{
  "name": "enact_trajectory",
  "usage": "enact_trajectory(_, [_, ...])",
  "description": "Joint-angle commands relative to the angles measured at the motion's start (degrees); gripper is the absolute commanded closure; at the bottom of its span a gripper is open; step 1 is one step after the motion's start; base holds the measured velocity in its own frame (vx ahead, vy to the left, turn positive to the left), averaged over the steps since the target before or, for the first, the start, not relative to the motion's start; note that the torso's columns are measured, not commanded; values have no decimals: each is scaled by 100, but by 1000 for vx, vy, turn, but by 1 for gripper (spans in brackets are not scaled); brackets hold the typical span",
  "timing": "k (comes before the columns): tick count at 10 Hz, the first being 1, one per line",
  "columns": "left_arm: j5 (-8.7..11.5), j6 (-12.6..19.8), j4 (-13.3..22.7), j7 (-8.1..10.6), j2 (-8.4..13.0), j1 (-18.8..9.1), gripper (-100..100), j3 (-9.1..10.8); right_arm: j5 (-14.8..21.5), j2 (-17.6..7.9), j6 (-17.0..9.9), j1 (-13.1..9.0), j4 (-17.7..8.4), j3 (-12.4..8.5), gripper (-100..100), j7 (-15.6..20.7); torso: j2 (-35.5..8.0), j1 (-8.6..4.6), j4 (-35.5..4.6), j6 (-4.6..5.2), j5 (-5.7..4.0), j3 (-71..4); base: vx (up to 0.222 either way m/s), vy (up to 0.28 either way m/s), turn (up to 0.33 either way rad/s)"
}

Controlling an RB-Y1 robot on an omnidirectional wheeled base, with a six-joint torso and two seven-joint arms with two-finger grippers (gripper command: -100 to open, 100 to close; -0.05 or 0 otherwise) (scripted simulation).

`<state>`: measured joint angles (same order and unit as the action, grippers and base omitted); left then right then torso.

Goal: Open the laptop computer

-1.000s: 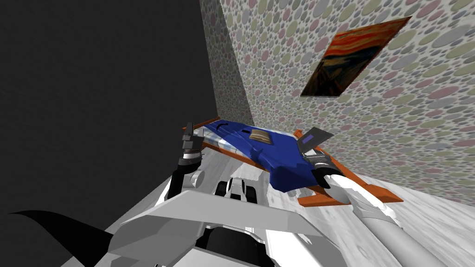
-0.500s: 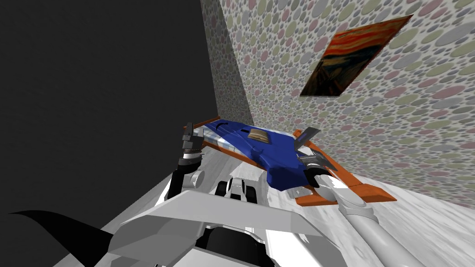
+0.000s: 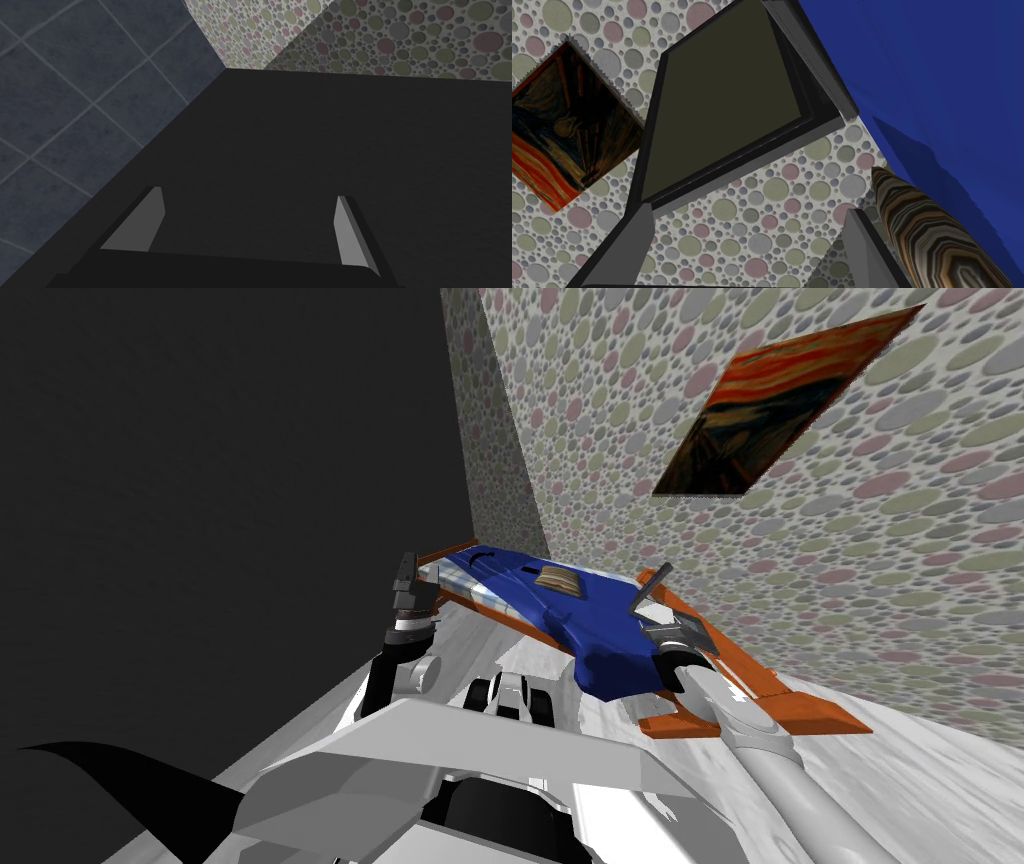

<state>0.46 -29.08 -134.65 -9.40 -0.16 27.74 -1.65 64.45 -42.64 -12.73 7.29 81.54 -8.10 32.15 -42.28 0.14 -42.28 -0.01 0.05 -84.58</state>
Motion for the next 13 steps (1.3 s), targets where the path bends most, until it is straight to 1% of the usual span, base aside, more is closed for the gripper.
enact_trajectory(1, [0, 0, 0, 0, 0, 0, 0, 0, 416, 147, 287, -88, -237, -398, -100, -223, -2, -9, -1, 4, -3, 2, -20, 17, 94])
enact_trajectory(2, [0, 0, 0, 0, 0, 0, 0, 0, 495, 147, 287, -88, -237, -398, -100, -223, -2, -14, -1, 0, -5, 2, -15, 13, 54])
enact_trajectory(3, [0, 0, 0, 0, 0, 0, 0, 0, 710, 222, 446, -145, -381, -624, -100, -346, 0, -17, 0, 3, -6, 1, -18, 14, 98])
enact_trajectory(4, [0, 0, 0, 0, 0, 0, 0, 0, 753, 222, 446, -145, -381, -624, -100, -346, -1, -16, 0, 0, -6, 1, -14, 11, 52])
enact_trajectory(5, [0, 0, 0, 0, 0, 1, 0, 0, 946, 296, 604, -202, -526, -850, -100, -469, 0, -16, 0, 3, -5, 1, -16, 13, 102])
enact_trajectory(6, [0, 0, 0, 0, 0, 0, 0, 0, 1010, 296, 604, -202, -526, -850, -100, -469, -1, -14, 0, 0, -5, 1, -13, 7, 57])
enact_trajectory(7, [0, 0, 0, 0, 0, 1, 0, 0, 1145, 371, 763, -259, -670, -1055, -100, -592, 0, -16, 0, 3, -5, 1, -17, 10, 98])
enact_trajectory(8, [0, 0, 0, 0, 0, 0, 0, 0, 1247, 371, 763, -259, -670, -1075, -100, -592, -1, -14, 0, 0, -5, 1, -15, 9, 58])
enact_trajectory(9, [0, 0, 0, 0, 0, 1, 0, 0, 1268, 371, 763, -259, -670, -1075, -100, -592, -1, -14, 0, 3, -5, 1, -7, 4, -8])
enact_trajectory(10, [0, 0, 0, 0, 0, 1, 0, 1, 1487, 446, 922, -316, -815, -1301, -100, -715, 0, -16, 0, 3, -5, 0, -15, 9, 100])
enact_trajectory(12, [0, 0, 0, 0, 0, 1, 0, 0, 1525, 446, 922, -316, -815, -1301, -100, -715, -1, -14, 0, 2, -4, 1, -9, 6, 27])
enact_trajectory(13, [0, 0, 0, 0, 0, 1, 0, 1, 1750, 520, 1080, -372, -959, -1527, -100, -838, 1, -16, 0, 3, -5, 0, -9, 7, 118])
